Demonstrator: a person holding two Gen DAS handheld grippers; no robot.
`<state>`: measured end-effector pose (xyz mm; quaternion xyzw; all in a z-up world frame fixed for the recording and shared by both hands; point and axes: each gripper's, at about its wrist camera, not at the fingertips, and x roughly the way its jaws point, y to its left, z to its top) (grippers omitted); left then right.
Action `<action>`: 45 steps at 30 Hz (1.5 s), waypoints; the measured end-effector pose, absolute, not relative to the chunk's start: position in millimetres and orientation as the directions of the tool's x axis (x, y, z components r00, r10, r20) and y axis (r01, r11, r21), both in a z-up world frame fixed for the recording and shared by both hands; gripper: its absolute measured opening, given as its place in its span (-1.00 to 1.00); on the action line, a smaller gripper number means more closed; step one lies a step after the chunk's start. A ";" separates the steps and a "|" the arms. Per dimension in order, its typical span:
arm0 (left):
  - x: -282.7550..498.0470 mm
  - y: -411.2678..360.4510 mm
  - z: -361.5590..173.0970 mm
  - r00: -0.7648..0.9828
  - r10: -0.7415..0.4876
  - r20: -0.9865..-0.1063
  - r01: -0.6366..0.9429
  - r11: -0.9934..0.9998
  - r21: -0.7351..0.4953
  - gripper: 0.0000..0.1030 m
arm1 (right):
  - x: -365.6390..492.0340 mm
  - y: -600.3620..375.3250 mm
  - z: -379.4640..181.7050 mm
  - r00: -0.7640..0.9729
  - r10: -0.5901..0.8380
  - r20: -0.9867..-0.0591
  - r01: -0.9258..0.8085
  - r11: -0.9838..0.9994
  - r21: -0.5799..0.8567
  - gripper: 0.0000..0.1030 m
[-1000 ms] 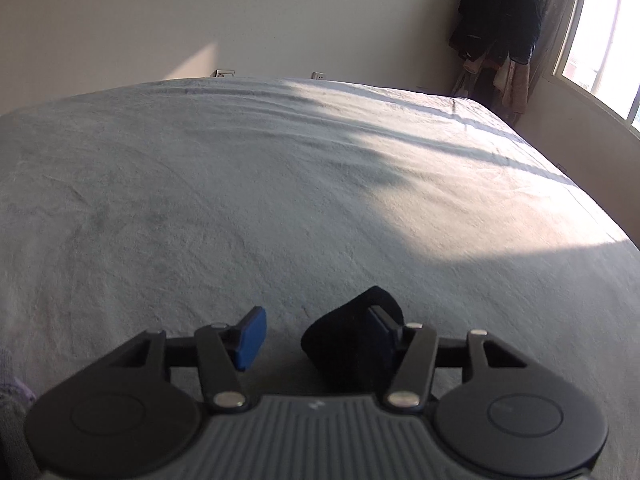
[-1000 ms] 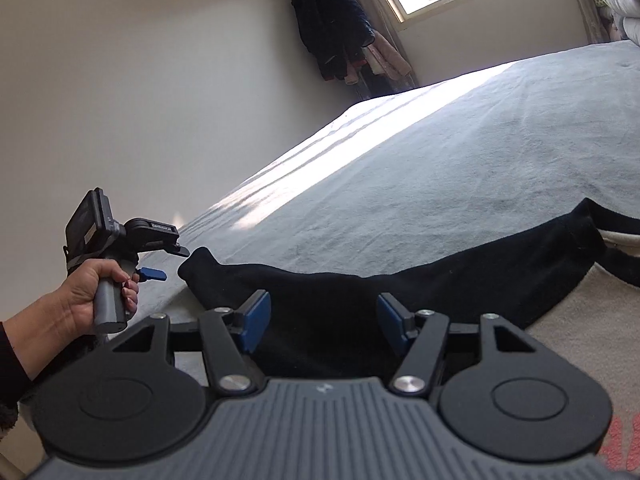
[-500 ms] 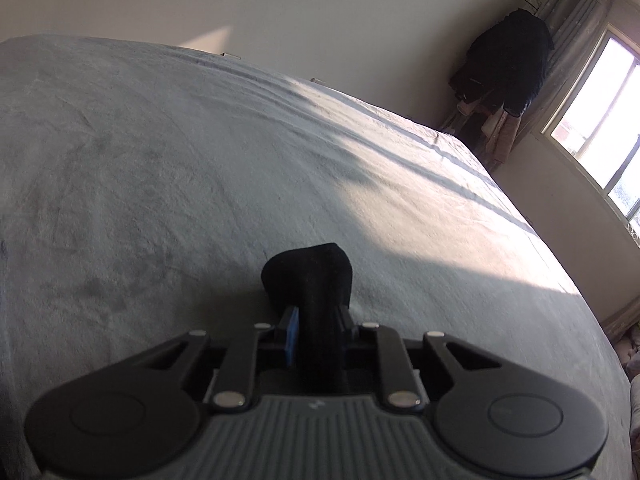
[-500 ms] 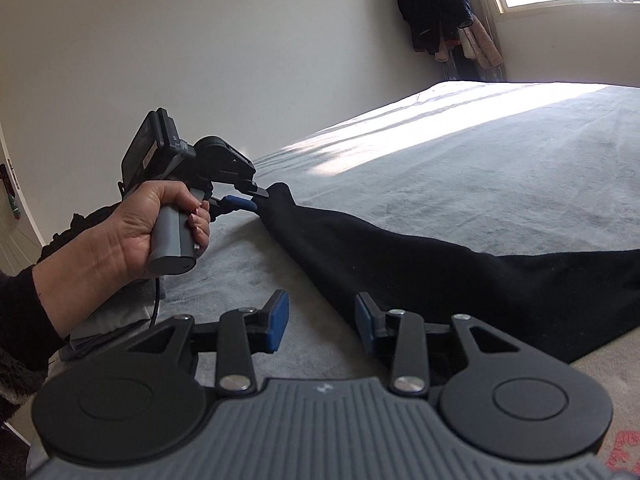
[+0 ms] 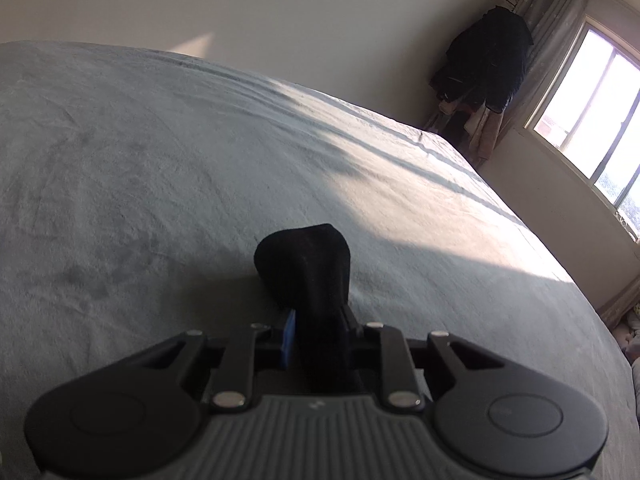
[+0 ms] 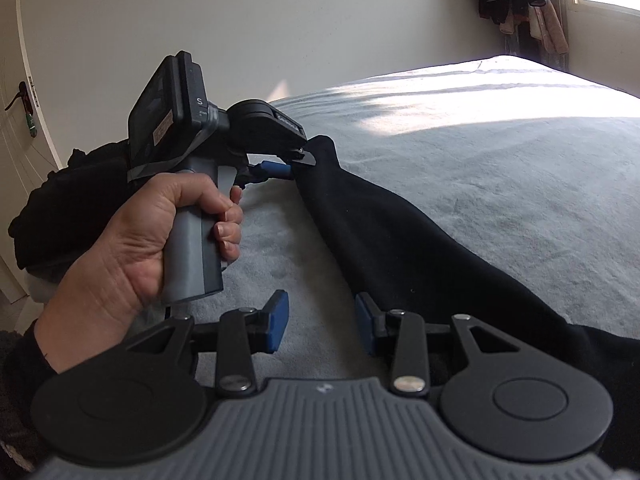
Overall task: Fold clothes
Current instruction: 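Grasp the black sleeve cuff with the left gripper and pull it outward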
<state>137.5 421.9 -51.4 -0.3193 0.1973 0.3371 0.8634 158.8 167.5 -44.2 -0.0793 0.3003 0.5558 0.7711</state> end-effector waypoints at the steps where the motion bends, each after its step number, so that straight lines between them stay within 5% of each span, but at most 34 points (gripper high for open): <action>1: 140.0 421.6 -53.0 0.699 0.446 -0.559 -0.702 0.577 -0.417 -0.57 | 160.6 172.7 -45.1 0.196 0.808 -0.556 -0.908 0.363 0.208 -0.24; 15: 137.6 437.2 -58.7 0.778 0.347 -0.525 -0.621 0.558 -0.551 -0.55 | 173.8 187.6 -62.2 0.338 0.762 -0.553 -0.899 0.434 0.048 -0.32; 21: 130.3 444.1 -65.6 0.807 0.340 -0.483 -0.590 0.498 -0.636 -0.35 | 170.7 193.1 -67.5 0.435 0.710 -0.553 -0.875 0.478 -0.074 -0.81; 30: 129.9 448.6 -66.1 0.775 0.396 -0.492 -0.630 0.435 -0.643 0.10 | 190.9 169.8 -51.8 0.318 0.813 -0.488 -0.875 0.449 0.179 -0.95; 37: 131.8 450.4 -76.7 0.787 0.437 -0.436 -0.609 0.433 -0.665 0.04 | 192.8 157.6 -44.4 0.236 0.858 -0.456 -0.867 0.397 0.300 -0.95; 41: 125.5 457.7 -87.3 0.792 0.460 -0.402 -0.586 0.385 -0.713 -0.36 | 192.6 161.1 -50.8 0.243 0.835 -0.493 -0.861 0.420 0.286 -0.95; 45: 126.3 455.9 -86.8 0.791 0.464 -0.400 -0.586 0.385 -0.712 -0.45 | 191.4 162.4 -54.6 0.242 0.825 -0.511 -0.861 0.425 0.278 -0.95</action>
